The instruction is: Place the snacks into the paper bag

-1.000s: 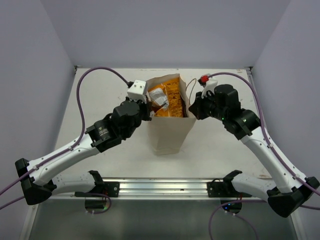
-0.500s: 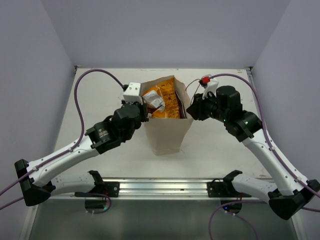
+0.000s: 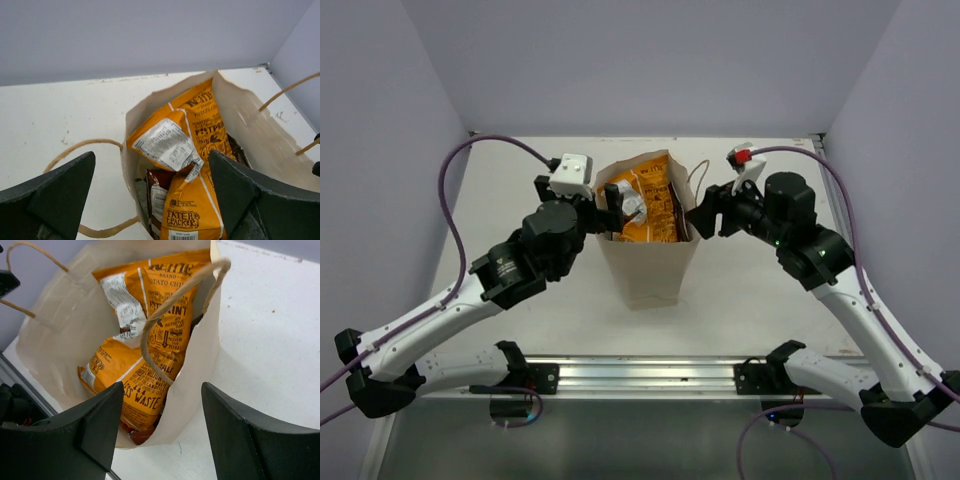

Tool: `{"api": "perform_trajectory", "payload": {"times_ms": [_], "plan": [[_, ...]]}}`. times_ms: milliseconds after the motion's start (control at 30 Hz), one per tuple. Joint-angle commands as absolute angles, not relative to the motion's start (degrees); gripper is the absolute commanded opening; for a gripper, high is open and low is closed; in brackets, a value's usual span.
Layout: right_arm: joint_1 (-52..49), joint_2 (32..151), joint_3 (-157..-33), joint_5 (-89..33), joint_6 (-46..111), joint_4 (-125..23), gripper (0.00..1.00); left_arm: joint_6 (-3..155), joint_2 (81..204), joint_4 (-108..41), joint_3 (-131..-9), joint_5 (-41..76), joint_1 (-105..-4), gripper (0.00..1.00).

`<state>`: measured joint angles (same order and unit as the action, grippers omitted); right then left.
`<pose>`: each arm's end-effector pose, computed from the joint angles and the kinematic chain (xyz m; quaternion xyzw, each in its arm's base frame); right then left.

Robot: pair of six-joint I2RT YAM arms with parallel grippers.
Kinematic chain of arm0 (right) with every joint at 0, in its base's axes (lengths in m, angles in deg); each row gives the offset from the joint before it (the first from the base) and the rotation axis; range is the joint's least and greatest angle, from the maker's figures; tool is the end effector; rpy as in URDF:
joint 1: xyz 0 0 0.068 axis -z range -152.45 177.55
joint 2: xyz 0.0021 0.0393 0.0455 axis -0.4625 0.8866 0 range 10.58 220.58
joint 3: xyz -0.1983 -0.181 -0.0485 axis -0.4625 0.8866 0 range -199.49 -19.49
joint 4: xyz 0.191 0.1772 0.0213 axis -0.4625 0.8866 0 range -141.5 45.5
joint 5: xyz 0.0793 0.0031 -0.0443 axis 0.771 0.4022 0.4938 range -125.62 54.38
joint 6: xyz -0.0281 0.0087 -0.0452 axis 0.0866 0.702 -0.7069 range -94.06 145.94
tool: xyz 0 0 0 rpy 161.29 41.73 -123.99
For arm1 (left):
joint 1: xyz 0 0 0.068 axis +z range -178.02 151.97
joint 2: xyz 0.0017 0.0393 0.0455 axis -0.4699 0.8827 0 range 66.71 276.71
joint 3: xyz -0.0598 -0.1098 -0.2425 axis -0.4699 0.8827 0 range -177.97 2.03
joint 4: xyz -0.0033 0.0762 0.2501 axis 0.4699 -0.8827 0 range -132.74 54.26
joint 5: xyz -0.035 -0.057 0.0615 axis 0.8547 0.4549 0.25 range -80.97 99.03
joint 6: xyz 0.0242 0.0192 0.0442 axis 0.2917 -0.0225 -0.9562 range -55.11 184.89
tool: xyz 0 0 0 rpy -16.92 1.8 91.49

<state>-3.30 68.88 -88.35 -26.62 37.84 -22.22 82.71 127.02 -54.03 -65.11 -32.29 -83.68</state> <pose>0.1813 0.1147 0.4070 -0.1785 0.7916 0.2711 0.5177 0.1459 -0.1717 0.4116 0.0235 0.7577 -0.1354 0.6380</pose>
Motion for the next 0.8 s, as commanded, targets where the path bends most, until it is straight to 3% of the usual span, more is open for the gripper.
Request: {"api": "perform_trajectory", "payload": {"times_ms": [0, 200, 267, 333, 433, 633, 767], "plan": [[-3.6, 64.4, -91.3, -27.1, 38.2, -29.5, 0.68, 76.9, 124.1, -49.1, -70.4, -35.3, -83.4, 0.99], [-3.4, 59.8, -94.6, -35.9, 36.3, -27.9, 0.73, 68.7, 117.6, -37.5, -70.7, -36.6, -83.5, 1.0], [-3.5, 58.6, -95.9, -41.6, 36.0, -24.7, 0.73, 65.6, 112.9, -27.3, -67.0, -39.0, -83.5, 1.0], [-3.5, 58.0, -98.3, -52.5, 35.3, -20.3, 0.73, 58.1, 108.5, -14.7, -61.5, -48.7, -83.5, 1.0], [-3.4, 55.8, -97.4, -67.5, 33.0, -19.5, 0.73, 38.5, 105.3, 7.8, -53.1, -58.4, -83.3, 1.0], [-3.4, 53.0, -92.9, -83.3, 27.3, -21.1, 0.82, 33.9, 97.7, 6.1, -46.5, -58.8, -82.2, 1.0], [-3.4, 53.1, -89.7, -85.0, 26.8, -21.6, 0.87, 36.8, 91.2, -2.1, -41.7, -58.9, -82.2, 1.0]]}}
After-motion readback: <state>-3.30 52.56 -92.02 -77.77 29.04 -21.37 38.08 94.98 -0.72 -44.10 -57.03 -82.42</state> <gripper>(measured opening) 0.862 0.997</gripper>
